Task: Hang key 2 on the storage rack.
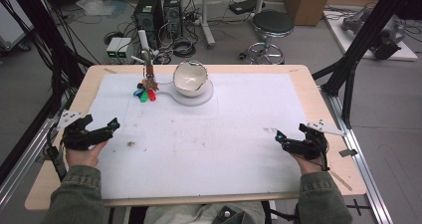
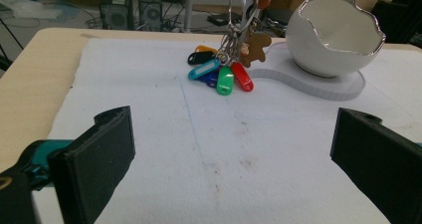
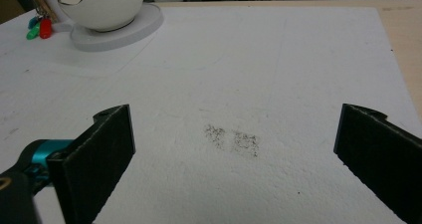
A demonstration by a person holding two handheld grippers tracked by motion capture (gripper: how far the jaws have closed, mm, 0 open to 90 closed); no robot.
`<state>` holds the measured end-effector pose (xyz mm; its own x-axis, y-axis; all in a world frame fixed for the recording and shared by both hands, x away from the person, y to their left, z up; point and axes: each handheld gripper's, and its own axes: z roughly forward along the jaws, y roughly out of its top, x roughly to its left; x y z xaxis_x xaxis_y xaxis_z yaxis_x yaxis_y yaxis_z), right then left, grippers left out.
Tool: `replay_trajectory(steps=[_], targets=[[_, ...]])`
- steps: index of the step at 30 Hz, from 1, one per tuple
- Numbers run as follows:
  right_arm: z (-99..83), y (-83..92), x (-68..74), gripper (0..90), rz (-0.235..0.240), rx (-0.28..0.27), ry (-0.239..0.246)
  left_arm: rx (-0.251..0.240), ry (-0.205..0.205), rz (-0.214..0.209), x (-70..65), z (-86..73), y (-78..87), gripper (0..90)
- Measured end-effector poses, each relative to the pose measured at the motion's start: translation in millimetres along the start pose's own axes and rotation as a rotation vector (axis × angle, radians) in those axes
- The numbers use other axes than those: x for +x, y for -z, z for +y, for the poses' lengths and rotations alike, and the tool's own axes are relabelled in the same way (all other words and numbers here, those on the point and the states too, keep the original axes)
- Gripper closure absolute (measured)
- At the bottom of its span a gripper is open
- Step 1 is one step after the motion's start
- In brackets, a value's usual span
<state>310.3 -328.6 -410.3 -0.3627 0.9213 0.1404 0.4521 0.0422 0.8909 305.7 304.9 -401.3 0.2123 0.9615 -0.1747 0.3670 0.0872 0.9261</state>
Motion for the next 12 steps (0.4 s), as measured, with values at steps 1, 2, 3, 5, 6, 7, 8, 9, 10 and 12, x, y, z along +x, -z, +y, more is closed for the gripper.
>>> replay_trajectory(steps=[1, 2, 3, 5, 6, 7, 8, 9, 10, 12], targets=[[0.0, -0.1, 0.2, 1.8, 0.001, 0.0, -0.001, 0.008, -0.002, 0.0, 0.2, -1.9, 0.8, 4.1], [0.0, -0.1, 0.0, 1.8, 0.0, -0.001, 0.002, 0.014, -0.006, 0.003, -0.2, -4.1, 1.3, 4.1], [0.1, -0.2, -0.1, 1.8, 0.001, -0.002, 0.004, 0.025, -0.01, 0.004, -1.0, -6.4, 1.8, 4.2], [0.1, -0.3, -0.2, 1.8, 0.001, -0.003, 0.001, 0.046, -0.023, 0.005, -2.1, -10.3, 2.5, 4.2], [0.2, -0.4, -0.3, 1.8, 0.001, -0.003, 0.002, 0.051, -0.023, 0.005, -2.9, -11.7, 1.9, 4.1], [0.2, -0.9, -0.5, 1.8, 0.005, -0.003, 0.004, 0.059, -0.029, 0.008, -3.6, -12.6, 1.0, 4.1], [0.3, -1.2, -0.6, 1.8, 0.005, -0.002, 0.004, 0.072, -0.044, 0.012, -4.4, -13.3, -0.3, 4.1], [0.4, -1.7, -0.5, 1.8, 0.005, -0.002, 0.006, 0.079, -0.049, 0.017, -6.3, -14.2, -2.3, 4.1], [0.4, -1.9, -0.3, 1.8, 0.007, 0.0, 0.004, 0.09, -0.058, 0.016, -7.4, -14.7, -3.9, 4.1], [0.5, -2.5, 0.0, 1.8, 0.009, 0.001, 0.006, 0.098, -0.064, 0.007, -9.2, -15.2, -6.0, 4.1]])
